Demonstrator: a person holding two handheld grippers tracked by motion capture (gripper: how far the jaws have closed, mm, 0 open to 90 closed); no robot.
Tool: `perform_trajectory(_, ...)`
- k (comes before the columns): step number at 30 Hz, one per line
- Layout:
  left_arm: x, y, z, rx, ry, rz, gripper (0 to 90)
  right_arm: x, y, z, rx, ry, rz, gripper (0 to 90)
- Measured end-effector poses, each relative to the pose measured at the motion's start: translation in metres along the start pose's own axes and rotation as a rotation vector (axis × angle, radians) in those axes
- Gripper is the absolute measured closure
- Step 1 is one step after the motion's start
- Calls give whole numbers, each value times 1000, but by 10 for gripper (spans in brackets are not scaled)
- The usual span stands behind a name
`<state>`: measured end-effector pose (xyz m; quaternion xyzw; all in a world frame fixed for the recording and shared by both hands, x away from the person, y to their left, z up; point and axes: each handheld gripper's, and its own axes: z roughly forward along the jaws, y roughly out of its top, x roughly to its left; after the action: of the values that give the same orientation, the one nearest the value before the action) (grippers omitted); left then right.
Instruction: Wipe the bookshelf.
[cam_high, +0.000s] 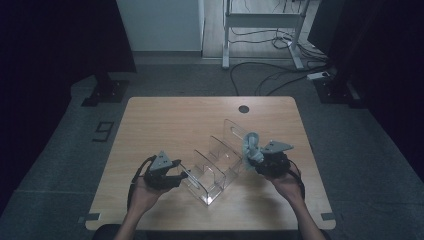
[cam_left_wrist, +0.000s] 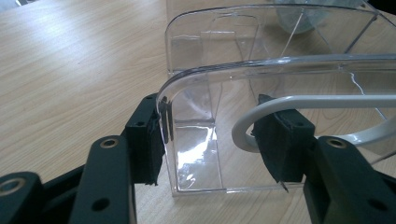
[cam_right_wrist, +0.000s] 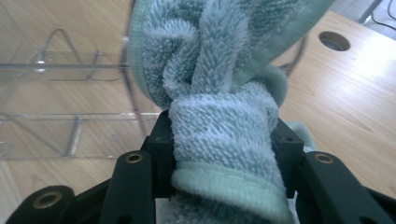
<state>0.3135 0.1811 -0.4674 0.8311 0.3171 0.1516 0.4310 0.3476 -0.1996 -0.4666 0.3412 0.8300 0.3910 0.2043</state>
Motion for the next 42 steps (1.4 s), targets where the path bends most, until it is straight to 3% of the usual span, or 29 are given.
perform_trajectory(12, 0, 0, 1, -3, 22, -19, 457, 22, 7, 6, 6, 44, -56, 535)
perform_trajectory(31, -1, 1, 2, -12, 58, -48, 456, 47, 13, 11, 8, 97, -87, 533)
perform_trajectory(42, 0, 0, 3, -17, 89, -67, 456, 65, 17, 14, 7, 152, -110, 532)
